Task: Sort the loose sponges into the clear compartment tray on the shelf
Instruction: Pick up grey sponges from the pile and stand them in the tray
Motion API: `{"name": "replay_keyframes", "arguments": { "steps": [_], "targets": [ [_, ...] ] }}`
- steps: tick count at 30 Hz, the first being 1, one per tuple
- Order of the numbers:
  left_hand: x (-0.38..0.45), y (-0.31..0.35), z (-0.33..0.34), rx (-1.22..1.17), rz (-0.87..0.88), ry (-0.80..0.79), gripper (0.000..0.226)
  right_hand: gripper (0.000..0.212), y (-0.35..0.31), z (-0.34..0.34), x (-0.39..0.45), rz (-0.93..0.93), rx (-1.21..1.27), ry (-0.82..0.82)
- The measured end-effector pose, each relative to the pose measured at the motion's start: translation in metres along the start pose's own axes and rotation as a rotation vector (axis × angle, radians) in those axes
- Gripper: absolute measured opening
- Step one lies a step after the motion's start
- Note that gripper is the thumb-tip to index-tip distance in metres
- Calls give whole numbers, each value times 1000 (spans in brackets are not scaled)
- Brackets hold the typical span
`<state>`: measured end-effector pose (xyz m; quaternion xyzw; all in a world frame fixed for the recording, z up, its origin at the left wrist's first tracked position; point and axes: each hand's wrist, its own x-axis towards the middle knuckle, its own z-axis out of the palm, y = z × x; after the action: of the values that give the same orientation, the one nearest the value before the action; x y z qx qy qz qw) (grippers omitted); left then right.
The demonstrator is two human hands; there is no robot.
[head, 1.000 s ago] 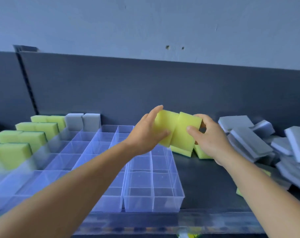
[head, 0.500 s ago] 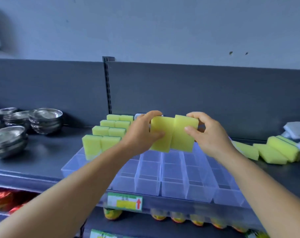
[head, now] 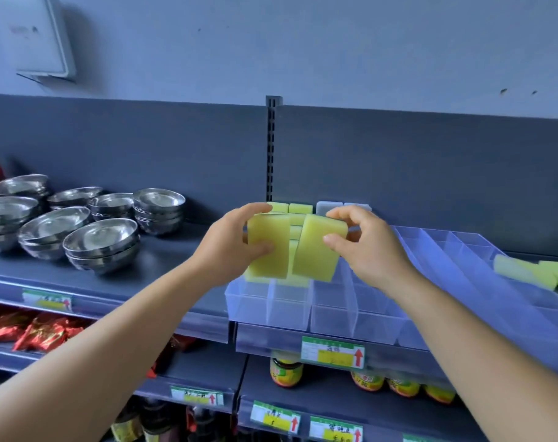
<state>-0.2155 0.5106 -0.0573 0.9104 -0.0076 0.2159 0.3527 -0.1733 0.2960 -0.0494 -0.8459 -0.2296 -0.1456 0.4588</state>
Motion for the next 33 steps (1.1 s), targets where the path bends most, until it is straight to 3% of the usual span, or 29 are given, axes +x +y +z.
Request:
{"name": "replay_keyframes", "arguments": {
  "steps": [12, 25, 33],
  "targets": [
    [-4, -33, 3, 28, -33, -44, 48, 31, 0, 43, -2, 22, -194, -135],
    [-15, -38, 14, 477, 42, -149, 56, 27, -2, 61, -11, 32, -494, -258],
    [-17, -18, 7, 527, 157, -181, 71, 55, -12, 50, -20, 50, -528, -257]
  ]
}}
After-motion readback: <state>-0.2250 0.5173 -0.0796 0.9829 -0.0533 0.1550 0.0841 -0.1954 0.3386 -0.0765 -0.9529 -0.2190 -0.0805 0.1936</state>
